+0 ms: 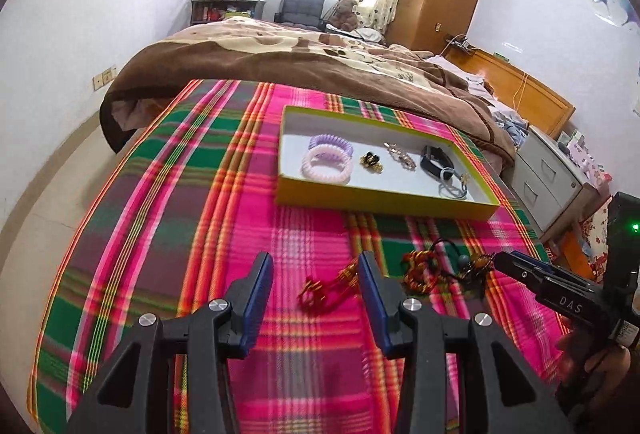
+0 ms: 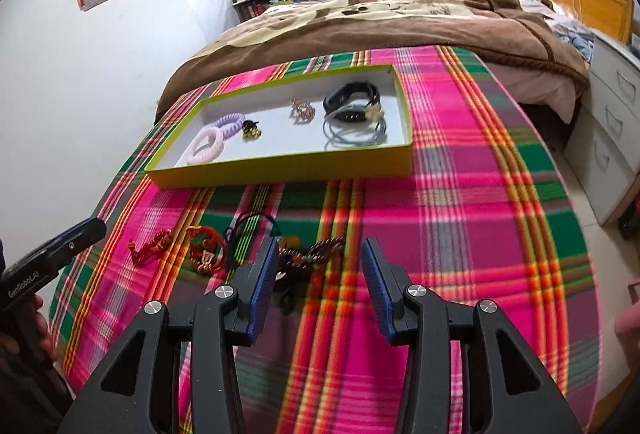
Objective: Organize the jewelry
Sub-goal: 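Grasp the amber beaded hair tie with the right tool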
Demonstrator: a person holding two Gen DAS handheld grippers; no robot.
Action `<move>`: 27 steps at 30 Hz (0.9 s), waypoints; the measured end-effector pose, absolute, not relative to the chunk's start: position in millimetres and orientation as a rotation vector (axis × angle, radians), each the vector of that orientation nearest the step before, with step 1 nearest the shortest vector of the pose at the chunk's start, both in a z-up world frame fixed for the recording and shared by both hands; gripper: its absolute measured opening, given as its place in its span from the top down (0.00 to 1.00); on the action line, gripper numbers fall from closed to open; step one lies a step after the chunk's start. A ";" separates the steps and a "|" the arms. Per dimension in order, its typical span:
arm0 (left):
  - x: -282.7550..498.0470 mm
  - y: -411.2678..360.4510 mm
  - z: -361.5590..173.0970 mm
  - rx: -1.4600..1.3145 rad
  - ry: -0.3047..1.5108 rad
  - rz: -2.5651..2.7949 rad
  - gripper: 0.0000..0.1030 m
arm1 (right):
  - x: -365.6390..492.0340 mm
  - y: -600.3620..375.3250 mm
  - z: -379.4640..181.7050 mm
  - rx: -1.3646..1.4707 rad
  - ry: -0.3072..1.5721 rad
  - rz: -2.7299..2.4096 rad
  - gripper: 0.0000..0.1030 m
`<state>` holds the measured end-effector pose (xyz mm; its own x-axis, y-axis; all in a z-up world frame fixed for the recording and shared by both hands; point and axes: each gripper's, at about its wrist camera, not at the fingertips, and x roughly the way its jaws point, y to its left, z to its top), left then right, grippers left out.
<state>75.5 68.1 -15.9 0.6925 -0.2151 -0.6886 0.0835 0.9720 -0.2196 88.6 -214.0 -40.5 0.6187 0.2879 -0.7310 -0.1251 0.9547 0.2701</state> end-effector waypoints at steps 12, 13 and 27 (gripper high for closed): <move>70.4 90.0 -26.8 -0.226 0.814 -0.191 0.58 | 97.6 -194.0 -52.4 0.178 0.917 0.211 0.43; 70.7 90.5 -27.8 -0.227 0.818 -0.194 0.58 | 98.3 -194.1 -53.0 0.175 0.920 0.199 0.43; 83.6 91.0 -35.7 -0.233 0.862 -0.242 0.58 | 97.7 -191.0 -50.5 0.144 0.896 0.157 0.74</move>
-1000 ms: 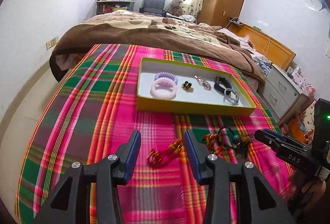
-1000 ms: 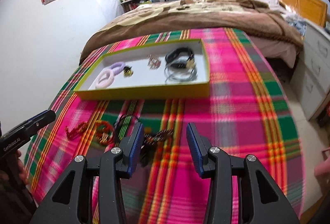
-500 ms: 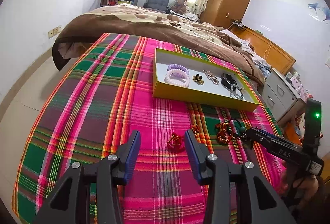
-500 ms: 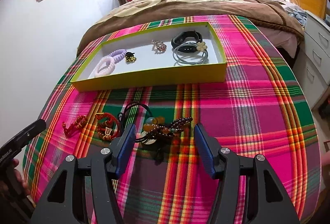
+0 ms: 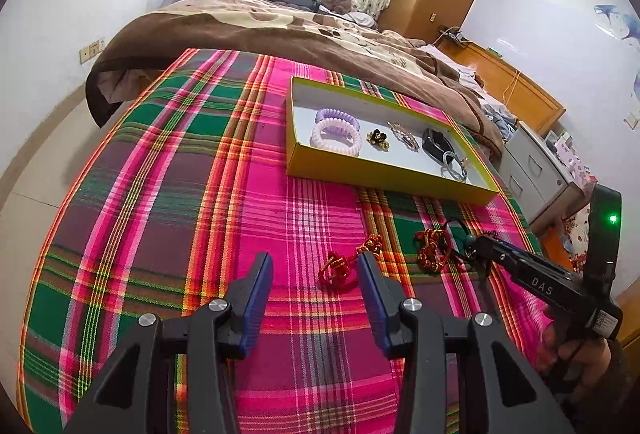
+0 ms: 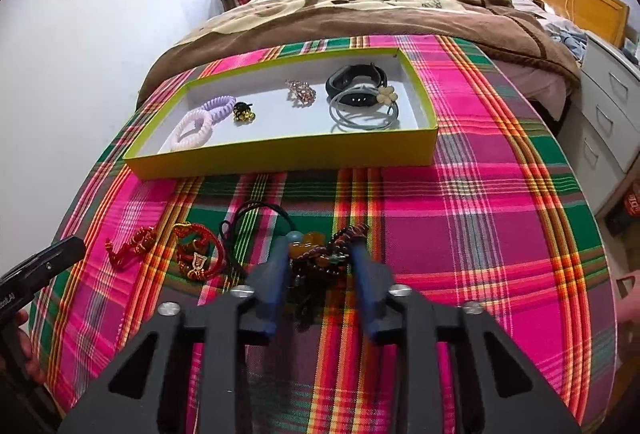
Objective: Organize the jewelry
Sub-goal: 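Grasp the amber beaded hair tie with the right tool, then grasp the red tassel ornament with the left tool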
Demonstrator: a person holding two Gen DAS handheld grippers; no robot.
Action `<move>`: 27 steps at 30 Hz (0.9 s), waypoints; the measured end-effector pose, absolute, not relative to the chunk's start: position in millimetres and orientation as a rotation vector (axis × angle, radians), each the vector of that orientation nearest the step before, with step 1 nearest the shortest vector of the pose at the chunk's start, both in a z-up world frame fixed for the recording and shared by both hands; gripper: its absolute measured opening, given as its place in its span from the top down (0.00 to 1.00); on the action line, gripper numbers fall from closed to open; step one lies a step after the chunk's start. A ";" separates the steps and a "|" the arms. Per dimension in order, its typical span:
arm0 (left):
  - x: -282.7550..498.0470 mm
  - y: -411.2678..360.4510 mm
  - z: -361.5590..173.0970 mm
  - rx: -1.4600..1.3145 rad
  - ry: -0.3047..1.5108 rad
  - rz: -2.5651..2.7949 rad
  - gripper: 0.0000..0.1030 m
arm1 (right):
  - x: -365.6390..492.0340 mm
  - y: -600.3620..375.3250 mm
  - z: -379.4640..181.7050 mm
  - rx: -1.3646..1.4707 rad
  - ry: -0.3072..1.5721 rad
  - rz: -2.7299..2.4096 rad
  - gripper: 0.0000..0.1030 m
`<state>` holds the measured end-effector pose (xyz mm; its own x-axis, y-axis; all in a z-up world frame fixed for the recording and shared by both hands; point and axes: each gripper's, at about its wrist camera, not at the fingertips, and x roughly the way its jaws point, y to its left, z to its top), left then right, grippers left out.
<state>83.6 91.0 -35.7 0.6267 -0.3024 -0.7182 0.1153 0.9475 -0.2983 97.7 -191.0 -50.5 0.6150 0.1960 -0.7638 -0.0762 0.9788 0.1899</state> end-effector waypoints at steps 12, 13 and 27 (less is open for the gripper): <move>88.2 82.9 -37.2 -0.184 0.880 -0.295 0.58 | 84.7 -208.8 -37.2 0.193 0.846 0.129 0.76; 89.0 81.0 -37.4 -0.175 0.881 -0.295 0.58 | 83.4 -210.4 -35.8 0.192 0.843 0.126 0.76; 108.2 43.0 -54.7 -0.036 0.941 -0.284 0.58 | 80.9 -228.0 -28.6 0.218 0.824 0.152 0.76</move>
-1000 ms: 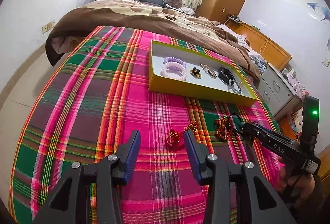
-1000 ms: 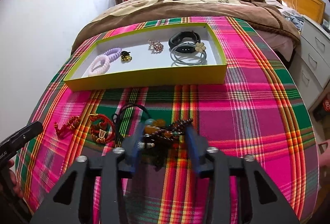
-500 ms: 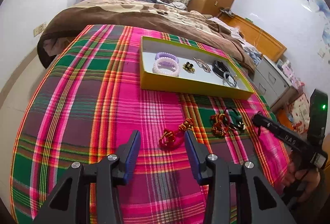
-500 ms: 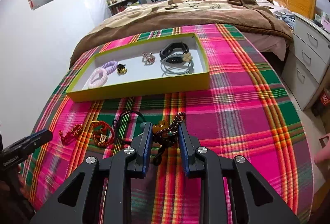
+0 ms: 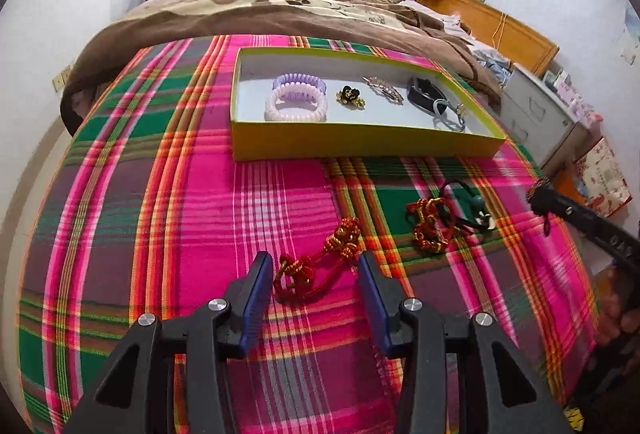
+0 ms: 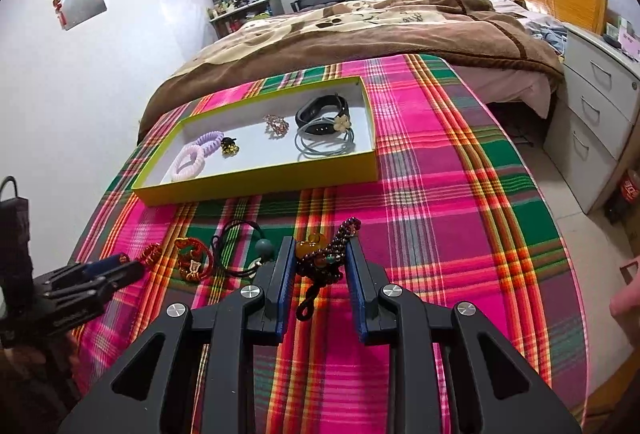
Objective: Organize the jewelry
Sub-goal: 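Grasp the red tassel ornament with the left tool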
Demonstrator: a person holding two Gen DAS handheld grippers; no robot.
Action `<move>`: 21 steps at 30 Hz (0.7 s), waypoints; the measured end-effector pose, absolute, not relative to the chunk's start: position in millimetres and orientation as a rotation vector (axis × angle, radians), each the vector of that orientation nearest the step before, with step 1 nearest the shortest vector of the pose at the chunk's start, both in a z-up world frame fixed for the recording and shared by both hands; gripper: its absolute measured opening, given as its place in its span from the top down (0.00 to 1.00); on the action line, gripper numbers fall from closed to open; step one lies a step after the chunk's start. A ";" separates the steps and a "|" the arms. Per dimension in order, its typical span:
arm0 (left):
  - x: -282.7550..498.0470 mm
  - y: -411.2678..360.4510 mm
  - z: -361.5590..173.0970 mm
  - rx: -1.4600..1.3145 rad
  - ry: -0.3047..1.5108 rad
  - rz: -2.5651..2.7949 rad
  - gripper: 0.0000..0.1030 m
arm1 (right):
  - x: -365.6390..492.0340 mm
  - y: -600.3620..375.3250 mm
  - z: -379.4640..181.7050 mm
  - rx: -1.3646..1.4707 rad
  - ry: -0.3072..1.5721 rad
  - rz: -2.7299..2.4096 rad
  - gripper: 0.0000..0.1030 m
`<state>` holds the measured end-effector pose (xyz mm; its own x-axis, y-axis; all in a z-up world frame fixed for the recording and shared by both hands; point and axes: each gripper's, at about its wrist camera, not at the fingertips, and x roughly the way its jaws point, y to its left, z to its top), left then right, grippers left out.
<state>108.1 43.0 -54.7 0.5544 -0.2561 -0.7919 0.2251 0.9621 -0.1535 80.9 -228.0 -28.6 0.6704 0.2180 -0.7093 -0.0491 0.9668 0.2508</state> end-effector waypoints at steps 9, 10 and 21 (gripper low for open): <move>114.1 21.5 -57.4 0.106 0.933 -0.253 0.53 | 85.5 -229.5 -32.0 0.227 0.827 0.178 0.76; 114.4 21.6 -57.4 0.106 0.933 -0.255 0.53 | 85.5 -229.5 -31.3 0.225 0.822 0.180 0.76; 111.9 22.0 -54.5 0.105 0.936 -0.236 0.78 | 85.1 -228.1 -29.7 0.224 0.817 0.187 0.76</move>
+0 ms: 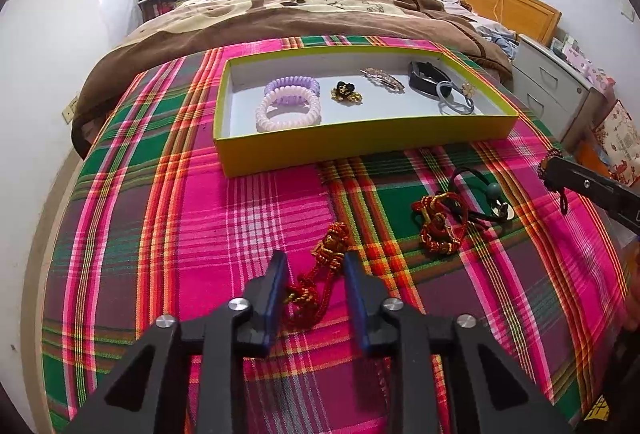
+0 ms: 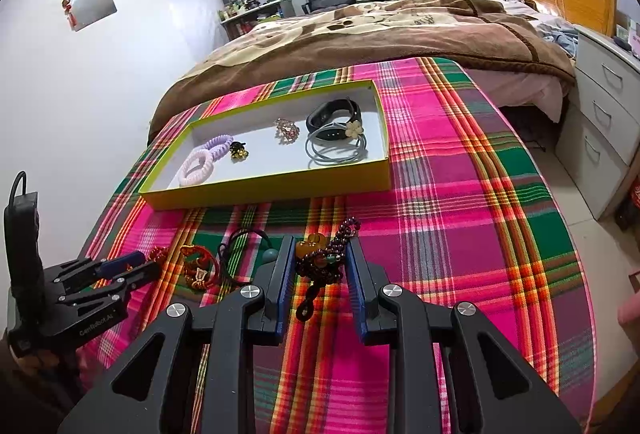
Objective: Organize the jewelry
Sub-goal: 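Grasp the red tassel ornament with the left tool, then carry the red tassel with the left tool while the right tool carries the beaded tie over the tray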
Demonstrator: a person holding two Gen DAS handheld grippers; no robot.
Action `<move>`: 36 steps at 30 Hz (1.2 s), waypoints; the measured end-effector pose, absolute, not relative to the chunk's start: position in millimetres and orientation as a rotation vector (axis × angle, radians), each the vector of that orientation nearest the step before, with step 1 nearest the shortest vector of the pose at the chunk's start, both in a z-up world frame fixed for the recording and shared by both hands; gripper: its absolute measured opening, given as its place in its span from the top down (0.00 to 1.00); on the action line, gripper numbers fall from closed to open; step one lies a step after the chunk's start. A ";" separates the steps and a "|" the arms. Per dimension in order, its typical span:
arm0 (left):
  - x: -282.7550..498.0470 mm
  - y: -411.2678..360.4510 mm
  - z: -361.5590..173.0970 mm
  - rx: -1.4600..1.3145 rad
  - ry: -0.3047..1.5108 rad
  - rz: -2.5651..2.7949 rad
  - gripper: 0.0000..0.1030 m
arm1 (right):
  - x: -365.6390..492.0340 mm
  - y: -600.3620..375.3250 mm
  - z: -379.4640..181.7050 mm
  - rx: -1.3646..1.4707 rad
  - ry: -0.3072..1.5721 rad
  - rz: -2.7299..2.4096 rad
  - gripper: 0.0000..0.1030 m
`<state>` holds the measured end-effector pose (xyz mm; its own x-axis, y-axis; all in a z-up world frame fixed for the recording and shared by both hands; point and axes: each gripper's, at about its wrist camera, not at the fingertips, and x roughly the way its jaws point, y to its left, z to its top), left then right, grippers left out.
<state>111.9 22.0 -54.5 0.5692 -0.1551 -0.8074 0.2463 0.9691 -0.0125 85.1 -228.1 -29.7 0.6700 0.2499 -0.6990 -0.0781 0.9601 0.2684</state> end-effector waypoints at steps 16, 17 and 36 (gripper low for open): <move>105.6 30.9 -47.0 0.064 0.923 -0.213 0.89 | 79.8 -225.9 -26.7 0.216 0.809 0.192 0.76; 105.2 30.8 -45.1 0.064 0.919 -0.213 0.89 | 79.5 -225.9 -26.0 0.216 0.807 0.191 0.76; 109.6 27.5 1.1 0.047 0.798 -0.225 0.89 | 91.8 -218.7 -2.8 0.176 0.757 0.217 0.76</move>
<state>109.6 27.5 1.1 0.6757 -0.1824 -0.7143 0.2176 0.9751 -0.0431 91.8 -218.7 -2.8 0.7064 0.2575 -0.6593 -0.1314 0.9630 0.2353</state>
